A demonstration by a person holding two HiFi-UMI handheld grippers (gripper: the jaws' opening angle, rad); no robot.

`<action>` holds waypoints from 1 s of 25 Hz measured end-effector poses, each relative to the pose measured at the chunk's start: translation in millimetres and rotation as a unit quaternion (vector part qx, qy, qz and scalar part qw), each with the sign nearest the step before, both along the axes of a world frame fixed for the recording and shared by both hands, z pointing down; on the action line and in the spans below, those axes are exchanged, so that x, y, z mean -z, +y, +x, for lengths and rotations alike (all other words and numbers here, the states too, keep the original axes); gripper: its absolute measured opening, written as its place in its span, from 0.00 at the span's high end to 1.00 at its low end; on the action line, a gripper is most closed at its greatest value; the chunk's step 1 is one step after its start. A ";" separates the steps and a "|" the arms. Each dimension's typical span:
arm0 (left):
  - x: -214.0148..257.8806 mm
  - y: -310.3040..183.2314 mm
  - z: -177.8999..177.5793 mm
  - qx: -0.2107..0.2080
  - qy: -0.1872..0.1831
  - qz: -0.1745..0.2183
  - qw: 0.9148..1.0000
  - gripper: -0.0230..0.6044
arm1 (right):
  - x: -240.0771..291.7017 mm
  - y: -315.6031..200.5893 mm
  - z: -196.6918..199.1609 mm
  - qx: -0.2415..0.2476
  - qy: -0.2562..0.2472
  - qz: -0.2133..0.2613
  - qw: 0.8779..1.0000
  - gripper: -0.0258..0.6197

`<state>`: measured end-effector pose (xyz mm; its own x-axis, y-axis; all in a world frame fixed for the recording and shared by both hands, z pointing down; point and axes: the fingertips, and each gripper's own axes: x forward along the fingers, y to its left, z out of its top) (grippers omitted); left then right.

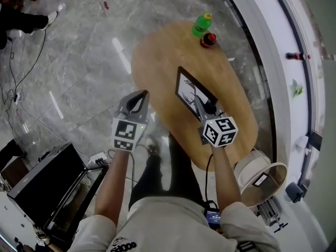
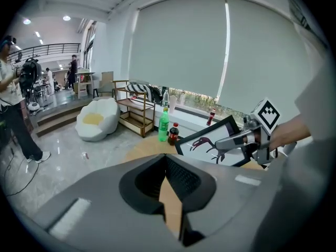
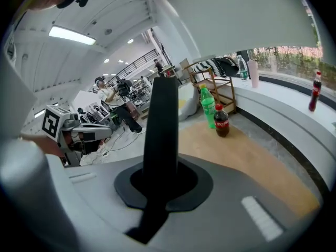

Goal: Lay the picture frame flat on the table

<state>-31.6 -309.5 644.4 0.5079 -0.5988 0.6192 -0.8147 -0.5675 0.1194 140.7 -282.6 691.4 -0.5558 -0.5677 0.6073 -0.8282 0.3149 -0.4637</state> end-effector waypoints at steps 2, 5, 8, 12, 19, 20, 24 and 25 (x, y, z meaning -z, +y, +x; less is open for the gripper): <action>-8.5 1.8 0.8 0.001 0.000 -0.006 1.000 0.95 | -12.3 0.6 -1.1 -0.001 -0.002 -0.009 1.000 0.94; -19.9 5.6 8.3 0.002 0.001 -0.017 1.000 0.95 | -32.8 1.5 3.1 -0.004 -0.006 -0.027 1.000 0.94; -31.7 9.0 12.9 0.001 0.003 -0.025 1.000 0.95 | -56.0 2.3 1.9 -0.005 -0.011 -0.046 0.999 0.94; -43.6 5.9 9.8 0.002 0.006 -0.029 1.000 0.95 | -80.4 -3.3 -7.8 -0.007 -0.017 -0.064 0.998 0.94; -54.1 5.0 8.3 0.005 0.006 -0.038 0.999 0.95 | -107.5 -10.7 -9.1 -0.022 -0.038 -0.091 0.995 0.94; -55.6 5.6 7.9 0.005 0.006 -0.039 0.999 0.95 | -111.1 -11.4 -9.0 -0.025 -0.042 -0.095 0.994 0.94; -59.6 8.3 11.0 0.005 0.003 -0.043 0.999 0.95 | -122.7 -12.3 -4.4 -0.032 -0.051 -0.110 0.992 0.94; -60.6 8.6 11.5 0.005 0.003 -0.044 0.999 0.95 | -124.6 -12.9 -3.7 -0.034 -0.053 -0.112 0.992 0.94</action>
<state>-20.1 -300.8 704.9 0.5062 -0.5471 0.6666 -0.8190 -0.5471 0.1729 136.9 -295.6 816.0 -0.5888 -0.4633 0.6624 -0.7865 0.1394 -0.6016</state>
